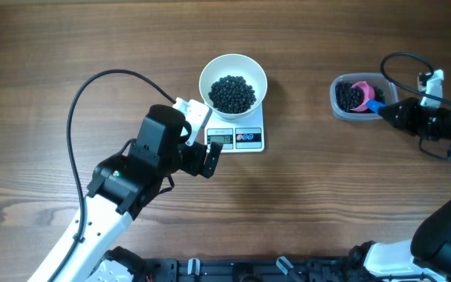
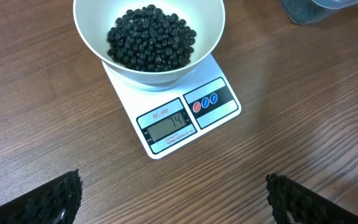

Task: Scoop item into bowl and weigh 150g on scale
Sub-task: 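Dip the scoop into the black beans a third time with the right gripper, then carry the filled scoop left over the white bowl with the right gripper, then tilt the scoop with the right gripper to pour beans into the bowl, then move the empty scoop back right to the bean tub with the right gripper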

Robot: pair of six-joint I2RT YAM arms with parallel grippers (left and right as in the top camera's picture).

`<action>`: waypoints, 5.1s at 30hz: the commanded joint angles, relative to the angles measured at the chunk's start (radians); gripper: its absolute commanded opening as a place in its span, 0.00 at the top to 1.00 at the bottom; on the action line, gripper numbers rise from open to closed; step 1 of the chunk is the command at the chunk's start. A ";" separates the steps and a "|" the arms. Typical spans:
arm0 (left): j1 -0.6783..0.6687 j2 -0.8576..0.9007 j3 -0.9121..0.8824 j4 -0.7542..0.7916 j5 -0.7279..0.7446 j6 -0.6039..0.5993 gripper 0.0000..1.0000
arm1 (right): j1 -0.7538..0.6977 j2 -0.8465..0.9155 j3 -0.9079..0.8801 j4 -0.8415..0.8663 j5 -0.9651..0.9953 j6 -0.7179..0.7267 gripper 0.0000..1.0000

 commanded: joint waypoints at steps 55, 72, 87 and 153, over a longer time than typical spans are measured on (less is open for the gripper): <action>-0.005 0.002 -0.003 0.000 0.016 0.016 0.00 | -0.080 0.013 -0.003 -0.025 -0.647 0.206 0.96; -0.005 0.002 -0.003 0.000 0.016 0.016 0.00 | 0.499 0.013 -0.003 0.486 -0.436 0.579 0.96; -0.004 0.002 -0.003 0.000 0.016 0.016 0.00 | 0.669 -0.089 0.002 0.497 -0.050 0.380 0.96; -0.004 0.002 -0.003 0.000 0.016 0.016 0.00 | 0.599 -0.352 0.050 0.337 0.797 0.174 0.96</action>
